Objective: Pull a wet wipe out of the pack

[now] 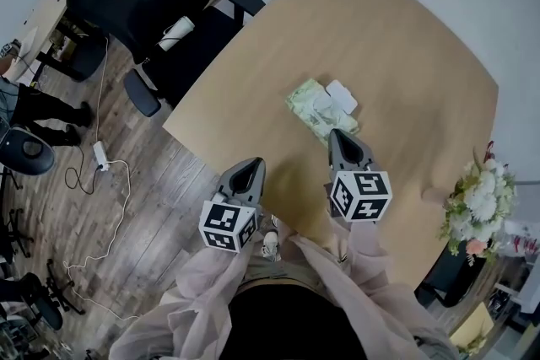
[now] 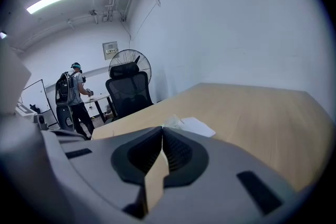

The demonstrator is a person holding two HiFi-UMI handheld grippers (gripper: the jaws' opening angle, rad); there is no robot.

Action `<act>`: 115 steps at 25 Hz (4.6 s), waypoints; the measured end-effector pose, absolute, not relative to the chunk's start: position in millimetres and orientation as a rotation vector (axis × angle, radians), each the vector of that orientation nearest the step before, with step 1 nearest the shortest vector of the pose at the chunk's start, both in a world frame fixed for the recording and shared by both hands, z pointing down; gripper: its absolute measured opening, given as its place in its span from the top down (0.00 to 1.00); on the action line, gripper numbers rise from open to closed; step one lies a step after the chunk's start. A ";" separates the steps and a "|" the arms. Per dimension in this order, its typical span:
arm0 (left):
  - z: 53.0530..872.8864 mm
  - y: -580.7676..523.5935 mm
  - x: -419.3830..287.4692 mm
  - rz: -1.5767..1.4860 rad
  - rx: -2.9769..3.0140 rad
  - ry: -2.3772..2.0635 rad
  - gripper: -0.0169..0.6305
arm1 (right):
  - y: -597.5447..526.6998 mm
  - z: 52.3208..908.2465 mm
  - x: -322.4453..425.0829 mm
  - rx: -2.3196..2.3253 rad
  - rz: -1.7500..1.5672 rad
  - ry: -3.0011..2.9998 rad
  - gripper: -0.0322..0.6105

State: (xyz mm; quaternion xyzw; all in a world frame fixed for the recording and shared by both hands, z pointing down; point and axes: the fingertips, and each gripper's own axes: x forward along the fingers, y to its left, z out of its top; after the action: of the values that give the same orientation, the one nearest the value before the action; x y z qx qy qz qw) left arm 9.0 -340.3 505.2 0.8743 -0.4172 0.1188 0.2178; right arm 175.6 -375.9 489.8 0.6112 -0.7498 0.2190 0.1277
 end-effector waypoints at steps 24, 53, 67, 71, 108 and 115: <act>514.4 -364.9 14.1 0.367 2.405 -1.160 0.95 | -430.8 535.0 176.4 1.666 0.682 -2.141 0.79; 520.2 -365.8 -5.5 0.375 2.350 -1.233 0.96 | -452.0 551.0 160.7 1.476 0.717 -2.060 0.79; 518.1 -364.2 -9.9 0.366 2.357 -1.239 0.96 | -449.9 548.0 163.4 1.539 0.637 -2.025 0.93; 517.3 -361.1 -11.8 0.365 2.360 -1.236 0.96 | -447.1 544.1 163.7 1.552 0.623 -2.024 0.93; 509.4 -327.2 -17.0 0.356 2.415 -1.187 0.96 | -405.4 527.2 160.7 1.605 0.572 -2.006 0.93; 509.3 -318.9 -17.7 0.351 2.422 -1.185 0.96 | -393.4 528.7 158.8 1.596 0.581 -2.007 0.93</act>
State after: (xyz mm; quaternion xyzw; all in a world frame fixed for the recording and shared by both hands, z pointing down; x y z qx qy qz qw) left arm -17.7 -318.9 509.3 0.8710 -0.4260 0.1262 0.2098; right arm 158.8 -393.4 528.7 0.5872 -0.7384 0.2136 0.2536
